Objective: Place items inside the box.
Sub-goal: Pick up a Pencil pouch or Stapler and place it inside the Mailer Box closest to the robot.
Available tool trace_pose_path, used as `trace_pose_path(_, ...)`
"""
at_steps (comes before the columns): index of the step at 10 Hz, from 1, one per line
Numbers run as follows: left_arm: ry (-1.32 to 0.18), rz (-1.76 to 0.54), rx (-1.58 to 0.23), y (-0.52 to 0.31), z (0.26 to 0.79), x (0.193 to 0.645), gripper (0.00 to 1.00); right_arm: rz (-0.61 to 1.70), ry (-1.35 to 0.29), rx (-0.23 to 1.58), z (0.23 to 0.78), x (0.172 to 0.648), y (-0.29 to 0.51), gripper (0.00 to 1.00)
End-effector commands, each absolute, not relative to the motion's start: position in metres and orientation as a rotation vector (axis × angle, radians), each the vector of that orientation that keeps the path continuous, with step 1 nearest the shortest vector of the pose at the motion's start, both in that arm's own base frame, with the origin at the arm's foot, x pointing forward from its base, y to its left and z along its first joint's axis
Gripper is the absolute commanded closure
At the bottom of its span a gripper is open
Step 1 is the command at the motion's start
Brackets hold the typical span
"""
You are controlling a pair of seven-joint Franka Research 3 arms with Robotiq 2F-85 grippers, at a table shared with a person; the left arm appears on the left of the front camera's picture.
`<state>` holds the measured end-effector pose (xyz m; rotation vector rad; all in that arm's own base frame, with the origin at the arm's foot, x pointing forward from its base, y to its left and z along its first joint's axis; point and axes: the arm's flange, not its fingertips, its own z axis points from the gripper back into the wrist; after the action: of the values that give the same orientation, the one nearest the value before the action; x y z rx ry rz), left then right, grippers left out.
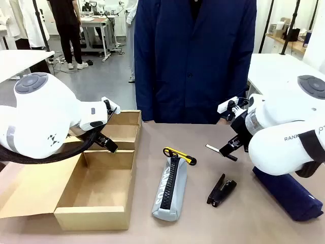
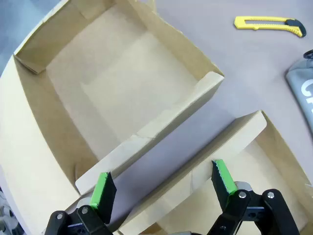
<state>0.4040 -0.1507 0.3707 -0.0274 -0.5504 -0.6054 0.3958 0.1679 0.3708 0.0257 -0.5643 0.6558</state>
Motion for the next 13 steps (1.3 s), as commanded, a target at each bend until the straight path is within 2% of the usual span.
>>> trace_pose_path(1, -0.551, -0.605, -0.027, -0.1508, 0.3708, 0.404, 0.0, 0.656, -0.564, 0.026, 0.3708, 0.3958, 0.1679, 0.0)
trace_pose_path(13, -0.551, -0.605, -0.027, -0.1508, 0.3708, 0.404, 0.0, 0.656, -0.564, 0.026, 0.3708, 0.3958, 0.1679, 0.0)
